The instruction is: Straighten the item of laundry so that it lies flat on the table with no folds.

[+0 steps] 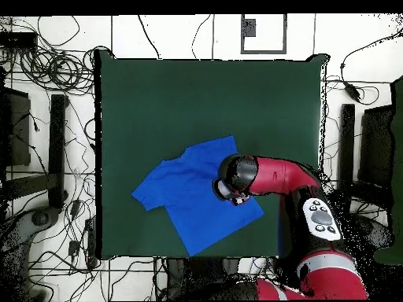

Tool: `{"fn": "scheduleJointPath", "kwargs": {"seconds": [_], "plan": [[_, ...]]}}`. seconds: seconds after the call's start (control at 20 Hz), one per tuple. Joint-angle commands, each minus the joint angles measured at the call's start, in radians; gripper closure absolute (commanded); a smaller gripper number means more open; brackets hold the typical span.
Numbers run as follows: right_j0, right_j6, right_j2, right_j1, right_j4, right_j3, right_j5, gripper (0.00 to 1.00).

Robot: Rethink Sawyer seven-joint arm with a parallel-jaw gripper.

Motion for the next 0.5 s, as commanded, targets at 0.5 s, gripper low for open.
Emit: {"fn": "scheduleJointPath", "kwargs": {"seconds": [0.5], "plan": [[0.025, -0.244, 0.15, -0.044, -0.123, 0.038, -0.054, 0.0]]}}
